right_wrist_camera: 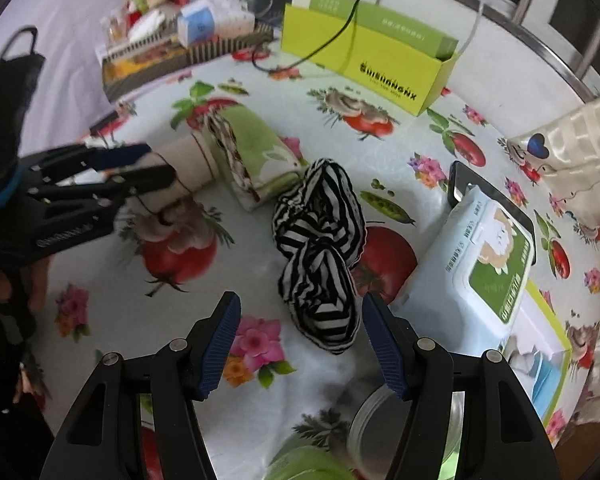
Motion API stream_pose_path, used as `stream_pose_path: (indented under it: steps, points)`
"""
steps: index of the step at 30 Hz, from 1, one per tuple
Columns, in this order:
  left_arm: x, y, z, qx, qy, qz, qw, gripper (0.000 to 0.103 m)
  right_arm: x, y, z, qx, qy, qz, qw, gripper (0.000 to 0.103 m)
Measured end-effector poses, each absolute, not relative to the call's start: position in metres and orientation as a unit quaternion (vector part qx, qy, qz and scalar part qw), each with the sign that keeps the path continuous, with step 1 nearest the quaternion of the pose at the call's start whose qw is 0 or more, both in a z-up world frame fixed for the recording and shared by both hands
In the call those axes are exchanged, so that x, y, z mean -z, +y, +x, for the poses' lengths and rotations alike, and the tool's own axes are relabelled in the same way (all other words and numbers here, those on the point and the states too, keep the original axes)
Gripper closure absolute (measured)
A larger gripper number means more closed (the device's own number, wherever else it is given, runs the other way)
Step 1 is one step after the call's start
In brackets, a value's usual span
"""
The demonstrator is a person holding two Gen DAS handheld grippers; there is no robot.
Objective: Organize soft objects
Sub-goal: 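Grasp the white bandage roll with the left gripper while the right gripper grasps the striped cloth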
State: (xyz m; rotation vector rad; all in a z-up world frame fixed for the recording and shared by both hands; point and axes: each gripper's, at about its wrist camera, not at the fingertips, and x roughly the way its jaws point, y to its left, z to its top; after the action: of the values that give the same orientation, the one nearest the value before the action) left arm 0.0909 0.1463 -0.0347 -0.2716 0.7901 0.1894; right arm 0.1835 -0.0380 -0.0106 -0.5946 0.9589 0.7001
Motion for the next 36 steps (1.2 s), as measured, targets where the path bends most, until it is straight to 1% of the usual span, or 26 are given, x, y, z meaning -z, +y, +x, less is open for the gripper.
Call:
stream_pose_path:
  steps: [2,5,8,10,11,13,14,16,19,25,30,36]
  points:
    - [0.035,0.146,0.093,-0.087,0.385,-0.128,0.910,0.055,0.016,-0.034,0.188,-0.325,0.452,-0.286,0.780,0.041]
    - [0.036,0.145,0.096,-0.081,0.386,-0.118,0.911,0.055,0.023,-0.027,0.195,-0.321,0.462,-0.307,0.768,0.049]
    - [0.036,0.144,0.099,-0.079,0.389,-0.110,0.911,0.054,0.031,-0.021,0.199,-0.318,0.470,-0.325,0.756,0.063]
    - [0.037,0.142,0.100,-0.079,0.389,-0.103,0.912,0.054,0.037,-0.018,0.202,-0.317,0.474,-0.336,0.750,0.075]
    - [0.037,0.141,0.100,-0.080,0.389,-0.100,0.912,0.054,0.040,-0.016,0.202,-0.317,0.475,-0.342,0.746,0.077]
    - [0.037,0.139,0.100,-0.082,0.388,-0.094,0.913,0.054,0.045,-0.015,0.203,-0.314,0.477,-0.349,0.743,0.084]
    - [0.038,0.136,0.100,-0.084,0.388,-0.087,0.914,0.054,0.046,-0.015,0.202,-0.314,0.475,-0.351,0.744,0.084]
    - [0.038,0.133,0.099,-0.087,0.387,-0.079,0.915,0.055,0.043,-0.016,0.200,-0.317,0.469,-0.348,0.747,0.090]
    - [0.037,0.131,0.096,-0.085,0.386,-0.080,0.915,0.057,0.036,-0.019,0.195,-0.322,0.461,-0.338,0.755,0.091]
    - [0.035,0.127,0.082,-0.068,0.382,-0.116,0.914,0.060,0.019,-0.034,0.182,-0.336,0.439,-0.297,0.778,0.091]
    - [0.026,0.115,0.065,-0.056,0.365,-0.134,0.919,0.061,0.001,-0.049,0.166,-0.347,0.412,-0.258,0.802,0.091]
    - [0.011,0.100,0.052,-0.044,0.346,-0.130,0.928,0.061,-0.017,-0.069,0.145,-0.362,0.381,-0.200,0.827,0.091]
